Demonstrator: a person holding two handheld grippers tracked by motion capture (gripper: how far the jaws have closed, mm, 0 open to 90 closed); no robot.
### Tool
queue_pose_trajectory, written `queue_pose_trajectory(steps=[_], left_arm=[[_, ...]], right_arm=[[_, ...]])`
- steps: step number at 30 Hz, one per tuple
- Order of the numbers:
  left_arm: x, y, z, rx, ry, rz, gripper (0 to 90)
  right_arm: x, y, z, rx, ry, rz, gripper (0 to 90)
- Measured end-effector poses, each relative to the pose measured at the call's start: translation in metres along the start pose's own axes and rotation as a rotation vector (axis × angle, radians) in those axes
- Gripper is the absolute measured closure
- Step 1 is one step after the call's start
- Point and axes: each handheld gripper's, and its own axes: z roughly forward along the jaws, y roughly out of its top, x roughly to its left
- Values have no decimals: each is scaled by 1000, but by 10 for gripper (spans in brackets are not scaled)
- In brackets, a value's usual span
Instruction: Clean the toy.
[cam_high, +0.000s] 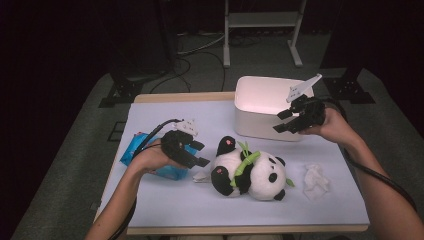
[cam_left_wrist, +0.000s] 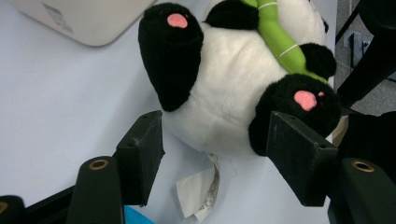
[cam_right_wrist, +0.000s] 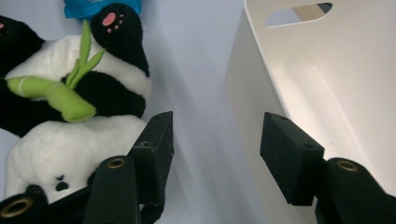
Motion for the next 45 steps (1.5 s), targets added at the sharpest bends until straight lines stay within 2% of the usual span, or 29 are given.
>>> queue_pose_trajectory(steps=[8,15,23,27,30,36,43,45], left_arm=[[1,-7,2,2,5,-14,323],[2,-11,2,0,13,-30,300],[3,-15,-1,1,20,-41,287],[4,-16,-2,2,30,-43,276],[4,-18,-3,-12,28,-55,276],[5,-19,-2,-3,35,-57,261],[6,-19,-1,8,37,-62,244],[6,-19,-1,4,37,-64,241]], right_arm=[[-14,12,8,27,-7,-5,448],[-31,20,19,41,-11,-8,497],[-39,25,30,70,2,-18,533],[-41,26,37,87,-11,-29,548],[-43,26,41,91,-2,-29,555],[-46,26,50,105,6,-38,628],[-48,24,63,140,62,-26,806],[-48,24,65,143,58,-30,818]])
